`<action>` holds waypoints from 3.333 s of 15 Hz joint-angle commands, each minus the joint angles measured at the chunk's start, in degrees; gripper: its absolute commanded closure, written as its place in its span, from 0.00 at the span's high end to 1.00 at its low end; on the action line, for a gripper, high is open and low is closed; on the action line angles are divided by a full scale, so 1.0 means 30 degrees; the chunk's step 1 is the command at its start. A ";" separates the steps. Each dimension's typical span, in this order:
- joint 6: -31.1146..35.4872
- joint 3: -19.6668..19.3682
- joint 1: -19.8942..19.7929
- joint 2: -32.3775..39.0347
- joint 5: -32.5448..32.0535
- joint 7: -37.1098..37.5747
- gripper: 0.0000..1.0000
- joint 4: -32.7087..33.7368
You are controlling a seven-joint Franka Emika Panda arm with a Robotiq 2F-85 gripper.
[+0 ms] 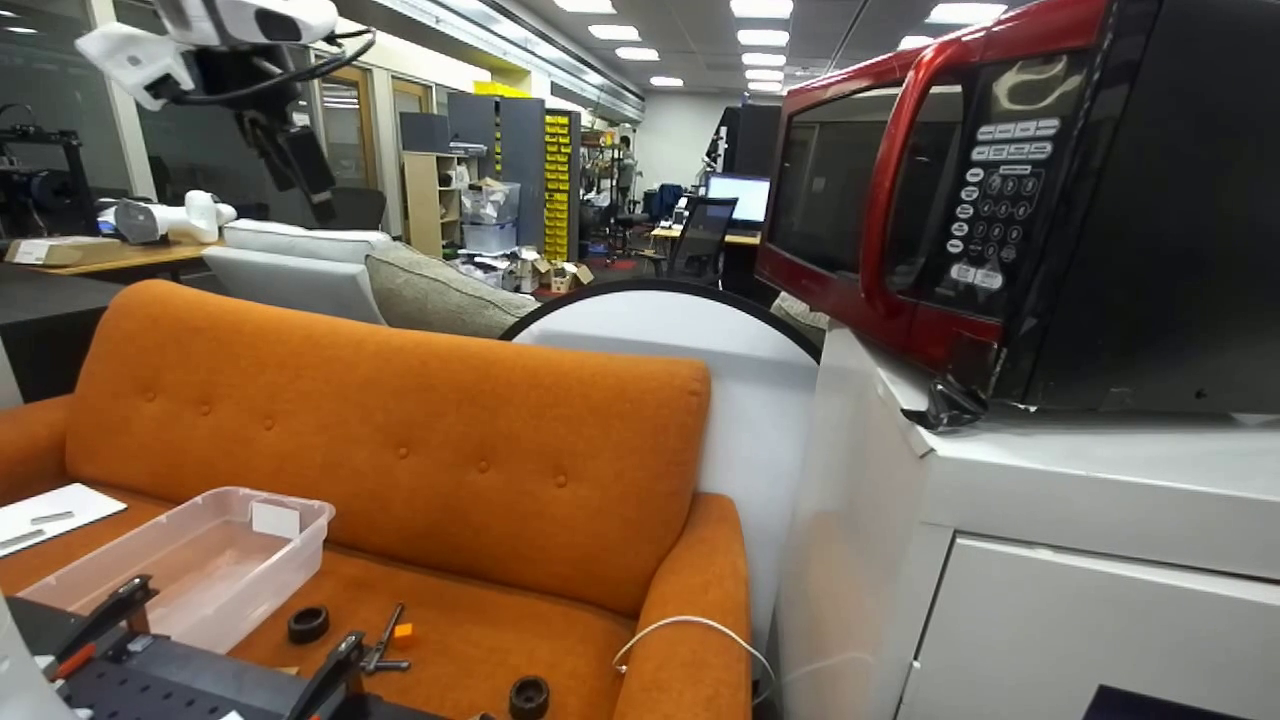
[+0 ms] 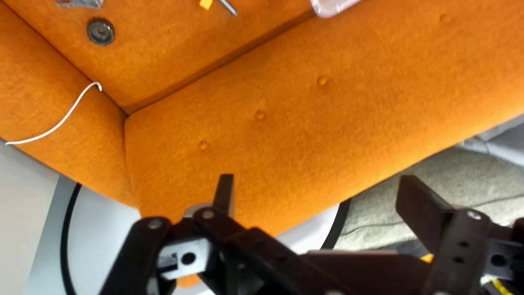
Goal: Open the microwave
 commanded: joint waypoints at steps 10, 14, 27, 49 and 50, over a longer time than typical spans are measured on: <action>0.5415 -0.0608 -0.5518 0.1322 -0.3666 0.1989 1.00 0.0173; 0.5415 -0.0615 -0.5436 0.1322 -0.3654 0.1981 1.00 0.0169; 0.9416 0.0854 -1.5732 0.1272 -0.7922 0.2388 1.00 0.0773; 1.6371 0.2568 -2.3184 0.5416 -0.7851 0.1710 1.00 0.2295; 1.6895 0.3203 -2.4304 0.5870 -0.8739 0.2806 1.00 0.2638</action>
